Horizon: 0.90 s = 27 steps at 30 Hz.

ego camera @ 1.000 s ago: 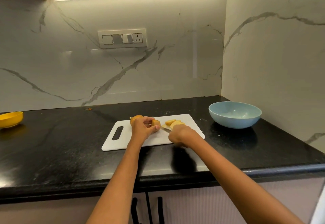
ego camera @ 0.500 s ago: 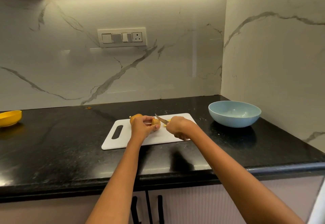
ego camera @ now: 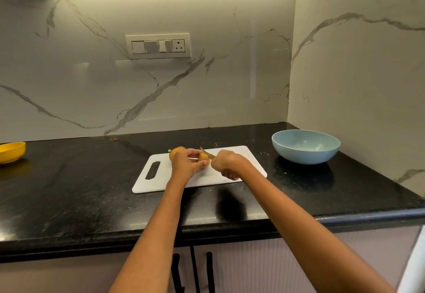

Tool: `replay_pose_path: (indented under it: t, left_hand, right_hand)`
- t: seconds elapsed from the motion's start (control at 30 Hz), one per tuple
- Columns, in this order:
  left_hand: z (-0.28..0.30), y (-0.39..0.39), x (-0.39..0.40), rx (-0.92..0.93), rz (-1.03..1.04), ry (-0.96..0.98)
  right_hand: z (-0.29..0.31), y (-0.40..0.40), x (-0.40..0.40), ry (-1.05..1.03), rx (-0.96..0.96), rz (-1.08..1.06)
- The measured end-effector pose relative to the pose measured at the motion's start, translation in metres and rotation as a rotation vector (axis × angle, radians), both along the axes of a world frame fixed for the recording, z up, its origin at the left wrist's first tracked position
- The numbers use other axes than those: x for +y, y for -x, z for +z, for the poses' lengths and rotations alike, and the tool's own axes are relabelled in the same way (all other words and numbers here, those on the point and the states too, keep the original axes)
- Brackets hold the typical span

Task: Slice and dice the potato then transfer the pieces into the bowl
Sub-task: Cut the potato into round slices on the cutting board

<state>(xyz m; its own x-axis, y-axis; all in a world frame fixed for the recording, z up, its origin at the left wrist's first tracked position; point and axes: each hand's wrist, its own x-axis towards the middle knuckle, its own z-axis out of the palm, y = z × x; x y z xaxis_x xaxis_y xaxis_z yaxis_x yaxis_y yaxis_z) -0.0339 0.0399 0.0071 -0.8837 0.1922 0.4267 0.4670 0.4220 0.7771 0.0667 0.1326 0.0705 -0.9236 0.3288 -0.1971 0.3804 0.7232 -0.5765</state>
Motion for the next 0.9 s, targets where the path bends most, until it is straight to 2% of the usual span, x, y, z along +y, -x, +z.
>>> replay_pose_path:
  t: [0.13,0.37,0.6,0.7,0.9]
  left_hand:
    - [0.001,-0.001,0.001,-0.012,-0.017,-0.005]
    - [0.001,-0.002,0.001,-0.035,-0.004,-0.050]
    - [-0.001,0.002,0.000,-0.033,0.022,-0.045]
    - [0.000,0.002,0.001,-0.034,0.027,-0.031]
    - [0.001,-0.002,0.000,-0.004,0.029,-0.005]
  right_hand:
    - [-0.015,0.003,-0.003,-0.147,0.081,0.007]
    - [-0.022,-0.006,0.002,-0.171,-0.057,0.053]
    - [-0.008,-0.008,0.020,-0.233,-0.045,0.037]
    - [-0.001,-0.010,0.025,-0.165,0.016,-0.012]
    - [0.003,-0.007,0.010,-0.091,0.039,0.043]
